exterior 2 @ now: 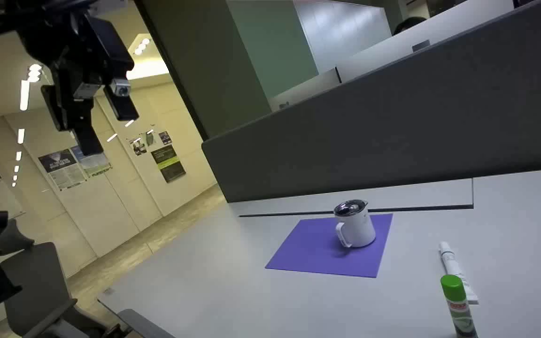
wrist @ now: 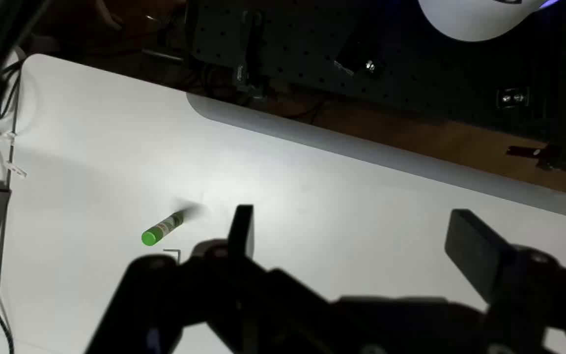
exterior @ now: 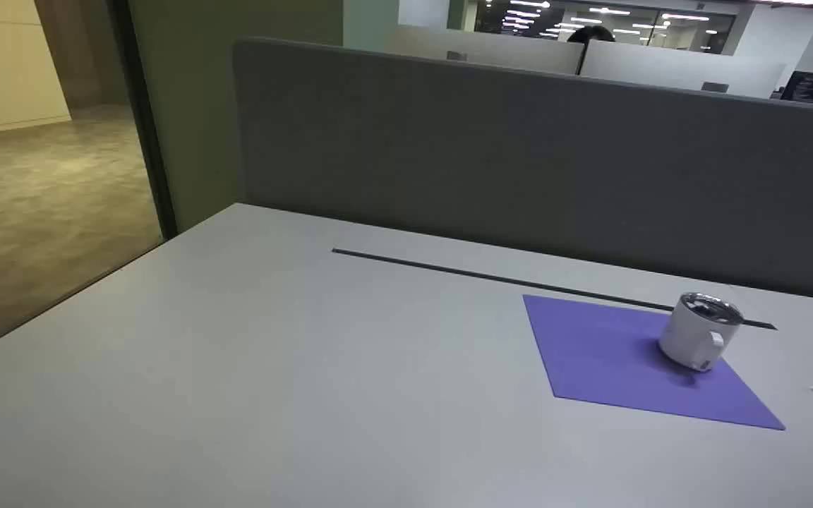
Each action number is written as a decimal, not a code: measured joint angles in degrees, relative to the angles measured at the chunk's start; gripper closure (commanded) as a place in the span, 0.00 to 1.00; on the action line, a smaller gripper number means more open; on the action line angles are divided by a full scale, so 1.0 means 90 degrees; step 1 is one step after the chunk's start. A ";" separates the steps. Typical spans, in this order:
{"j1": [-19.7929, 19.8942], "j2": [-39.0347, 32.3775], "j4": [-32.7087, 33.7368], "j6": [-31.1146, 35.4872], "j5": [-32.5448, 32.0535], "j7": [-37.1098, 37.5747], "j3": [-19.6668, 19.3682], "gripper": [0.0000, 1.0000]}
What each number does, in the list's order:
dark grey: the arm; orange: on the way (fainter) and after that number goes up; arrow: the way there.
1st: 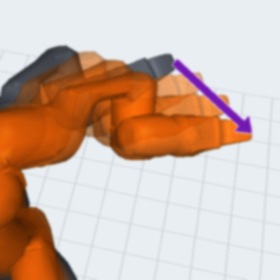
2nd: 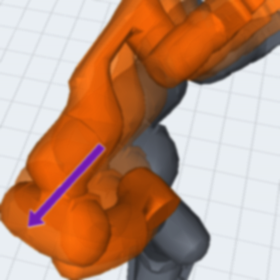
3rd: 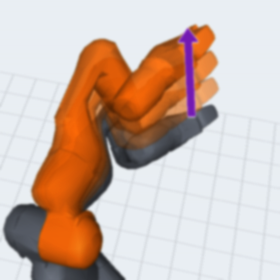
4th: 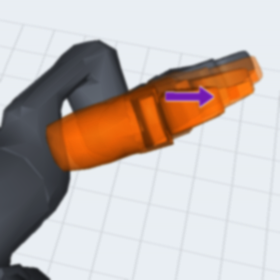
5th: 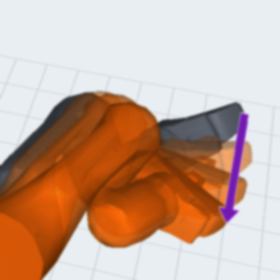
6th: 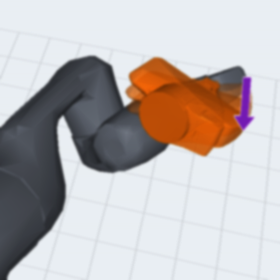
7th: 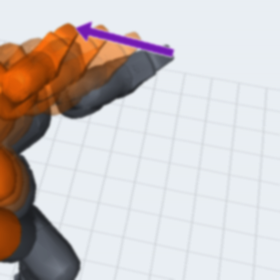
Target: Remove the silver lid from the top of the white mug
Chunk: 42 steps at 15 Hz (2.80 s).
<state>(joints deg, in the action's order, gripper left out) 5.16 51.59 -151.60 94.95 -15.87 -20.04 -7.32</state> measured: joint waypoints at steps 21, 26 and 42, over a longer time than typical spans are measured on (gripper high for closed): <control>-0.0344 -0.3037 0.1472 0.3365 -0.0184 -0.1424 -0.1319 0.47; -0.0740 -0.5078 0.3091 0.3517 0.0873 -0.2397 -0.1486 0.81; -0.0160 -0.7865 0.5940 0.2333 0.1136 -0.2571 -0.0129 1.00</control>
<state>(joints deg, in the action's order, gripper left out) 3.72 -19.20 -98.14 115.94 -5.64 -43.18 -8.48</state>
